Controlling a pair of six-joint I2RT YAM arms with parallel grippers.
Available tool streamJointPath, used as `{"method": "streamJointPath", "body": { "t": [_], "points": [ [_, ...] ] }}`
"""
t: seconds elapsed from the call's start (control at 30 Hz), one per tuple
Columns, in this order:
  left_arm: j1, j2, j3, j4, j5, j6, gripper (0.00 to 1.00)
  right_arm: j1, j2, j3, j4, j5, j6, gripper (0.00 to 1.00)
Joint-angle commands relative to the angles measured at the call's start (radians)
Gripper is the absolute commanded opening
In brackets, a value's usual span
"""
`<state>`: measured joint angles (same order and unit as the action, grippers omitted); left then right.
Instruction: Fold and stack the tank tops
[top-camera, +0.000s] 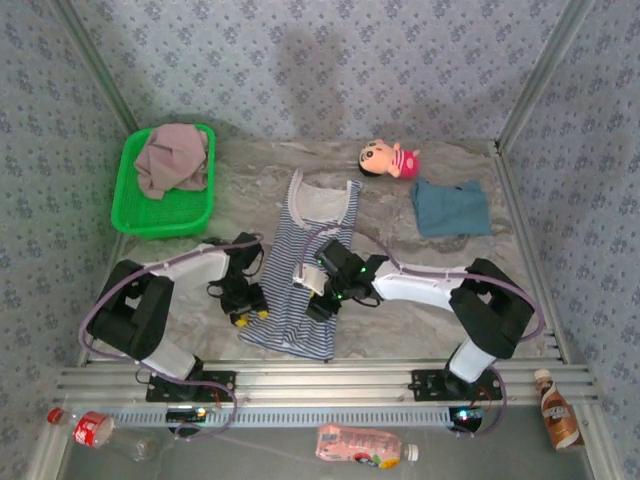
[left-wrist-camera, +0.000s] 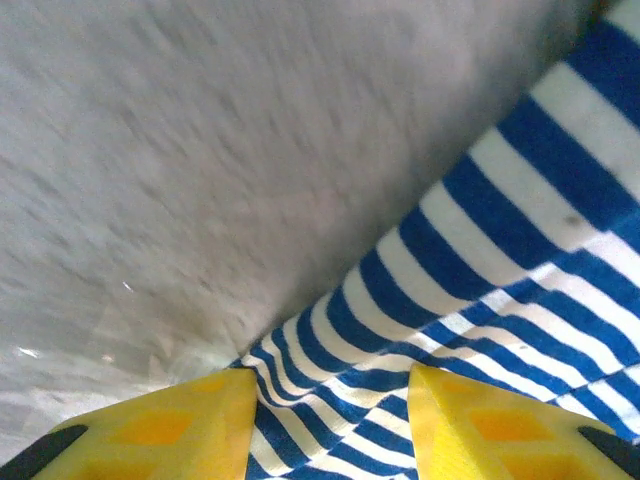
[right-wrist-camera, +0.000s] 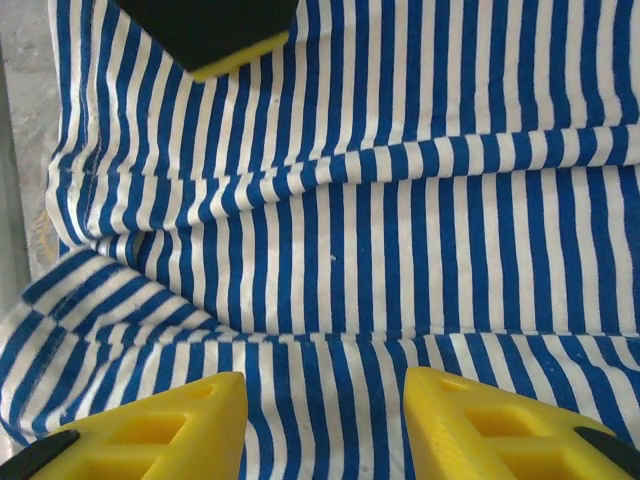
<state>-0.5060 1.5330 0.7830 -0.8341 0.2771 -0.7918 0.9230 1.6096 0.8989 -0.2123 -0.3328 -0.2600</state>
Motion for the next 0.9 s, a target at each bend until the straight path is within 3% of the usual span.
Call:
{"method": "streamJointPath", "body": {
  "t": [0.0,0.17,0.3,0.57,0.87],
  "points": [
    [-0.040,-0.056,-0.007,-0.083,-0.055,-0.078,0.46,-0.013,-0.069,-0.065,0.017,0.039,0.059,0.47],
    [-0.082,-0.173,0.088,-0.197,-0.128,-0.104,0.46,-0.092,-0.144,-0.136,0.076,0.031,0.210,0.48],
    [-0.179,-0.194,0.153,-0.140,-0.085,-0.158,0.46,-0.159,-0.154,-0.162,0.121,0.015,0.294,0.48],
    [-0.393,-0.051,0.202,0.023,-0.061,-0.199,0.47,-0.285,-0.112,-0.219,0.266,-0.062,0.438,0.43],
    [-0.507,0.045,0.192,0.110,-0.035,-0.204,0.42,-0.308,-0.027,-0.204,0.331,-0.085,0.469,0.30]
  ]
}}
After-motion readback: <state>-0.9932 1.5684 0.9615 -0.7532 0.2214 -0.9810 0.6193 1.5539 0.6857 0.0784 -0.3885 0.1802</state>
